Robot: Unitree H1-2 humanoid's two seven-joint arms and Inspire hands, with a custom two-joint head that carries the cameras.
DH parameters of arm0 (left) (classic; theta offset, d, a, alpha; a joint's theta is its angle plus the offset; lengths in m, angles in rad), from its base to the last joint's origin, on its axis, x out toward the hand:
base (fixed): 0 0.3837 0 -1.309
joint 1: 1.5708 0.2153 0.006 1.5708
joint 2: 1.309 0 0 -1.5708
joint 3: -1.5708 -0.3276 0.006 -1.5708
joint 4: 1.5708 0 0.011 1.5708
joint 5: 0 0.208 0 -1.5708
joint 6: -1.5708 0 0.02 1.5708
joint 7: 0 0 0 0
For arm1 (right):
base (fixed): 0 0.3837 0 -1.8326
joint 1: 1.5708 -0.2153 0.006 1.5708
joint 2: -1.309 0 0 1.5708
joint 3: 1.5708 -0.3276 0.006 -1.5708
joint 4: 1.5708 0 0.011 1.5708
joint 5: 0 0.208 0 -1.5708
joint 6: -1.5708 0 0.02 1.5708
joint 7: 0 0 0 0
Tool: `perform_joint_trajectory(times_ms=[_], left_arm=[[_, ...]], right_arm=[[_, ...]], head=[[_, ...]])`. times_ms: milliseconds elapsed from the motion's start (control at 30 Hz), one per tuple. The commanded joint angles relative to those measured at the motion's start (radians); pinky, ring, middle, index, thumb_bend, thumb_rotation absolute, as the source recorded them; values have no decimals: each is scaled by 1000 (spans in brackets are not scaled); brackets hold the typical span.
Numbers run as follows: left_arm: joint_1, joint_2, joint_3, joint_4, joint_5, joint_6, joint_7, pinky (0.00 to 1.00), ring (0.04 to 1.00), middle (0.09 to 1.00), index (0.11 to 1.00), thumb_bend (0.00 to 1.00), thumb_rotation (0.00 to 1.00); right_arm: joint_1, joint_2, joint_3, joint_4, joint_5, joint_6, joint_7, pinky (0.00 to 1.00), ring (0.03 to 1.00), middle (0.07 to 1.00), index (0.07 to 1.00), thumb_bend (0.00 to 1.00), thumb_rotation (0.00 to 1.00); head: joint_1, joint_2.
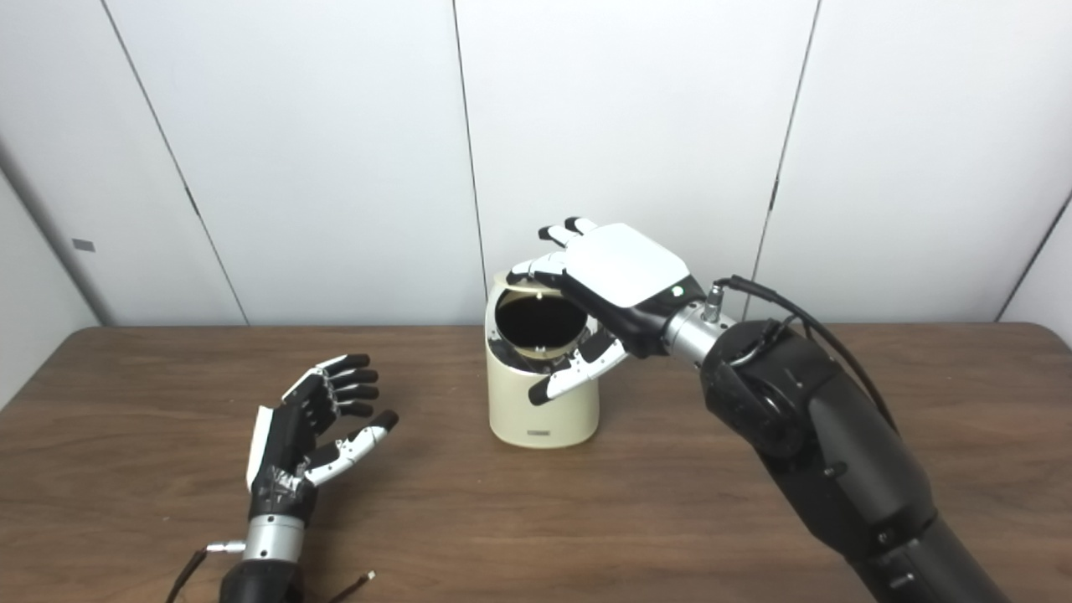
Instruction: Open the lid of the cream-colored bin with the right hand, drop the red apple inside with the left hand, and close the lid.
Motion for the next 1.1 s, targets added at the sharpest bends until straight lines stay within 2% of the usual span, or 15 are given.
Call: perform_joint_trajectory(times_ms=[0, 167, 533, 733, 967, 1067], left_arm=[[48, -8, -3, 38, -2, -1, 1, 577, 640, 675, 718, 628, 4], [48, -7, -4, 35, 0, -2, 0, 588, 643, 677, 715, 628, 9], [53, -19, -13, 11, 8, 15, 2, 566, 629, 669, 713, 629, 16], [54, -20, -14, 5, 11, 21, 3, 569, 630, 669, 711, 620, 0], [55, -22, -13, -7, 8, 31, 1, 546, 625, 669, 711, 629, 1], [55, -22, -14, -6, 9, 30, 1, 576, 631, 671, 713, 625, 0]], right_arm=[[-31, -19, -22, -17, -5, -9, -5, 1000, 965, 812, 824, 736, 637], [-21, -27, -29, -15, -4, -31, -10, 983, 953, 805, 818, 727, 634], [5, -40, -34, -46, -13, -32, 17, 980, 947, 796, 810, 735, 651], [20, -39, -39, -58, 5, -35, 37, 1000, 955, 795, 808, 732, 587], [38, -36, -37, -66, 15, -39, 54, 986, 957, 797, 807, 724, 558], [40, -30, -35, -70, 17, -32, 68, 985, 962, 802, 812, 725, 551]], head=[[1, 0], [3, 11], [18, 25], [22, 33], [28, 39], [30, 43]])
